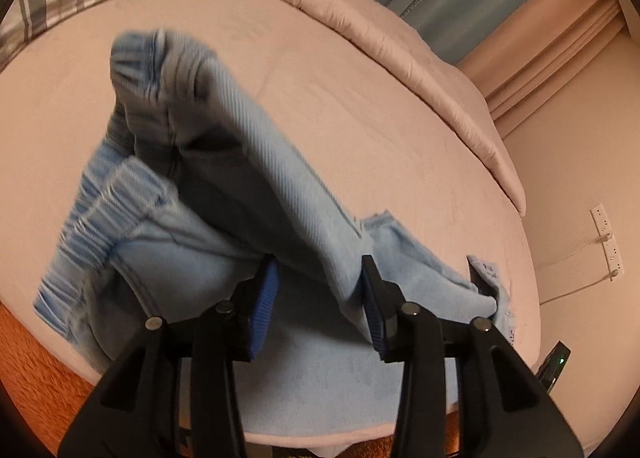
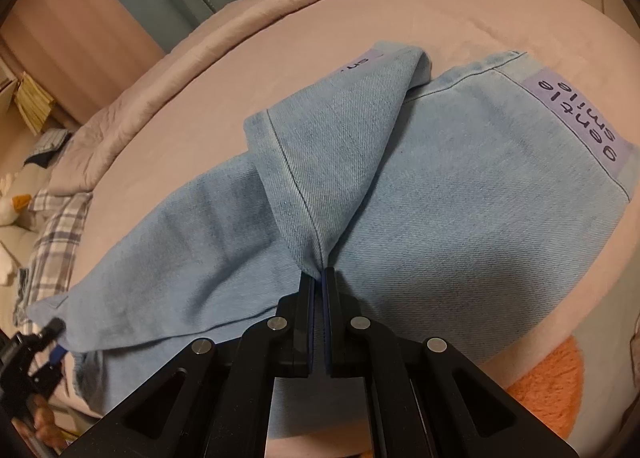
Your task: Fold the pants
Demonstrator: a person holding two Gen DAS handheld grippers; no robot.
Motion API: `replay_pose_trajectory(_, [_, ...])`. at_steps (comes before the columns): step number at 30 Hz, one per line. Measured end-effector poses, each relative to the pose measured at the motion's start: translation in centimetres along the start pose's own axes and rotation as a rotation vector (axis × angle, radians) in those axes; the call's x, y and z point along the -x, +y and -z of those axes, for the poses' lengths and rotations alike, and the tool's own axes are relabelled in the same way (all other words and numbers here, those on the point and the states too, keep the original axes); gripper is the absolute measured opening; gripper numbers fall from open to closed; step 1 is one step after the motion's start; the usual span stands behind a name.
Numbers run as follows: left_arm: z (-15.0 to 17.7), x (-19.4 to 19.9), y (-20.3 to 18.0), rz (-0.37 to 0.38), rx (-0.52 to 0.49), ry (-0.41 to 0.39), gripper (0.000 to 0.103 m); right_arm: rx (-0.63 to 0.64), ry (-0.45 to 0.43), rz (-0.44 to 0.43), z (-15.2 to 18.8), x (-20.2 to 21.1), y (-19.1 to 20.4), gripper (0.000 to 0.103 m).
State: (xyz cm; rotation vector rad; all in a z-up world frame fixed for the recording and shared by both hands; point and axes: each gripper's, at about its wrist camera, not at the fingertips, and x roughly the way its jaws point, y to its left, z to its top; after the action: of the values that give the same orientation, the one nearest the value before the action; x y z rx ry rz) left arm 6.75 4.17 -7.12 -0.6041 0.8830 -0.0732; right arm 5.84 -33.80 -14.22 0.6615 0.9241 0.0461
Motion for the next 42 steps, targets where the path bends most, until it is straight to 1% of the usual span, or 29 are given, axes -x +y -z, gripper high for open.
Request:
replay_pose_trajectory(5, [-1.0, -0.3, -0.3, -0.019, -0.011, -0.034, 0.041, 0.007, -0.001, 0.004, 0.0, 0.0, 0.2, 0.002])
replay_pose_trajectory(6, [-1.2, -0.4, -0.2, -0.024, -0.014, -0.043, 0.039, 0.006, -0.001, 0.004, 0.0, 0.0, 0.2, 0.002])
replay_pose_trajectory(7, [-1.3, -0.6, -0.1, -0.033, -0.017, -0.048, 0.039, 0.006, -0.001, 0.004, 0.0, 0.0, 0.2, 0.002])
replay_pose_trajectory(8, [-1.4, -0.9, 0.2, -0.044, -0.021, -0.043, 0.036, 0.006, -0.002, 0.004, 0.0, 0.0, 0.2, 0.002])
replay_pose_trajectory(9, [-1.3, -1.3, 0.4, -0.037, -0.021, -0.032, 0.023, 0.006, -0.002, 0.005, 0.0, 0.0, 0.2, 0.002])
replay_pose_trajectory(10, [-1.2, -1.7, 0.6, -0.027, -0.014, -0.020, 0.018, 0.007, -0.002, 0.004, 0.0, 0.0, 0.2, 0.002])
replay_pose_trajectory(11, [-1.0, -1.9, 1.3, -0.014, 0.008, 0.001, 0.014, 0.009, -0.002, 0.004, 0.0, 0.0, 0.2, 0.002])
replay_pose_trajectory(12, [-0.7, -2.1, 1.6, -0.016, 0.022, 0.009, 0.013, 0.009, -0.001, 0.005, -0.1, 0.0, 0.2, 0.002])
replay_pose_trajectory(15, [0.6, -2.3, 2.2, -0.026, 0.037, 0.026, 0.012, 0.006, -0.013, -0.004, -0.1, 0.1, 0.3, 0.002])
replay_pose_trajectory(21, [3.5, -1.1, 3.4, -0.018, 0.076, 0.080, 0.012, 0.006, -0.014, -0.002, -0.2, 0.1, 0.3, 0.002])
replay_pose_trajectory(25, [5.0, -0.7, 3.8, -0.026, 0.075, 0.105, 0.012, 0.005, -0.016, 0.000, -0.2, 0.1, 0.3, 0.002])
replay_pose_trajectory(30, [5.2, -0.5, 3.5, -0.038, 0.054, 0.102, 0.012, 0.007, -0.014, 0.001, -0.3, 0.0, 0.4, 0.002])
replay_pose_trajectory(34, [4.9, -0.3, 3.7, -0.024, 0.067, 0.105, 0.013, 0.003, -0.014, -0.001, -0.3, 0.0, 0.4, 0.002])
replay_pose_trajectory(36, [5.0, 0.1, 4.0, -0.018, 0.077, 0.104, 0.016, 0.004, -0.016, 0.001, -0.3, -0.1, 0.4, 0.002])
replay_pose_trajectory(39, [5.0, 0.6, 4.2, -0.013, 0.093, 0.102, 0.017, 0.003, -0.015, 0.001, -0.2, -0.1, 0.5, 0.002])
replay_pose_trajectory(42, [4.8, 1.1, 4.6, -0.032, 0.098, 0.092, 0.023, 0.002, -0.016, 0.000, -0.2, -0.1, 0.5, 0.002])
